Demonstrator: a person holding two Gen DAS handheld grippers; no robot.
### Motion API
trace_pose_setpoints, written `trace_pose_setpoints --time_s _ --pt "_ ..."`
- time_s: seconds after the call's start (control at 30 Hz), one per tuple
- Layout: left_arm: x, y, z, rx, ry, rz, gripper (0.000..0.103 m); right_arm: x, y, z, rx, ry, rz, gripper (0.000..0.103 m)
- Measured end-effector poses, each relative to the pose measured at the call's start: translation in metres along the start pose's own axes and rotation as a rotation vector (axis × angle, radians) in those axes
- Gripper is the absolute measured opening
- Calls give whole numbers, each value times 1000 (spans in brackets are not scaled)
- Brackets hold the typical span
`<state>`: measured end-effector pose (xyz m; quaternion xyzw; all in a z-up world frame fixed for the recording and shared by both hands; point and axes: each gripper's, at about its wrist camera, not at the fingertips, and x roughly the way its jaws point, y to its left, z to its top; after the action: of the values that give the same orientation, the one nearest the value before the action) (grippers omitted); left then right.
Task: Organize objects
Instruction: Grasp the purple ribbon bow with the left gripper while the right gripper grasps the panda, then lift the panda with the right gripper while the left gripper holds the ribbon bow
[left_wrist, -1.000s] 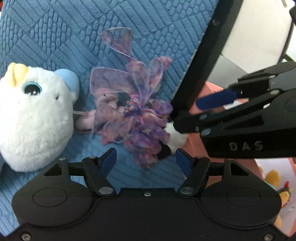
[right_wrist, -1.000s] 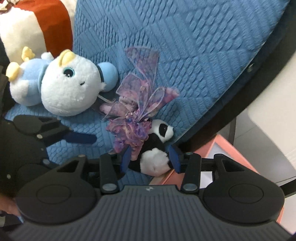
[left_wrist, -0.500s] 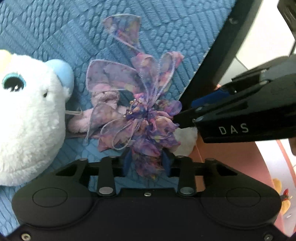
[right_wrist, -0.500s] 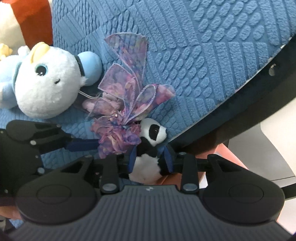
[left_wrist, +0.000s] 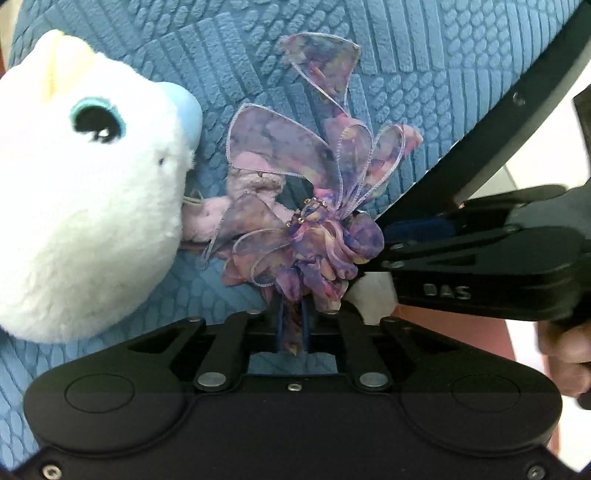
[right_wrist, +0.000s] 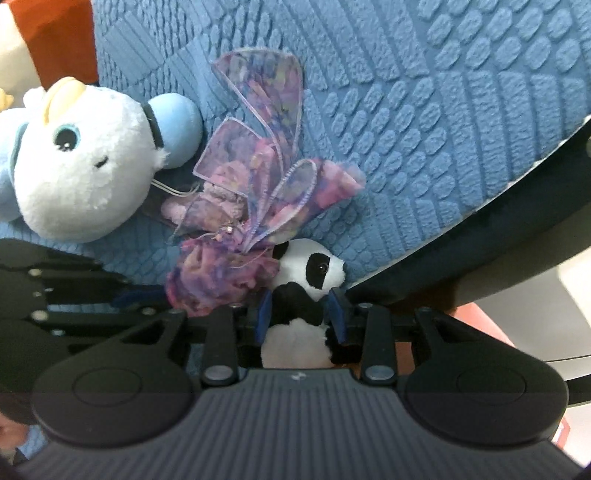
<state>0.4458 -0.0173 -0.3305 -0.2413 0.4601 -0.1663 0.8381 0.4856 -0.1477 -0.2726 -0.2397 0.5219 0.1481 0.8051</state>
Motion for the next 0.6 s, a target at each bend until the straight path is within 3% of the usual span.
trace_pose_setpoints --time_s 0.17,0.6 --pt "-7 4 -2 -18 -28 5 7 12 1 4 23 34 25 40" --pt "-19 12 -11 -72 -43 10 6 30 23 5 -88 82 -53 39"
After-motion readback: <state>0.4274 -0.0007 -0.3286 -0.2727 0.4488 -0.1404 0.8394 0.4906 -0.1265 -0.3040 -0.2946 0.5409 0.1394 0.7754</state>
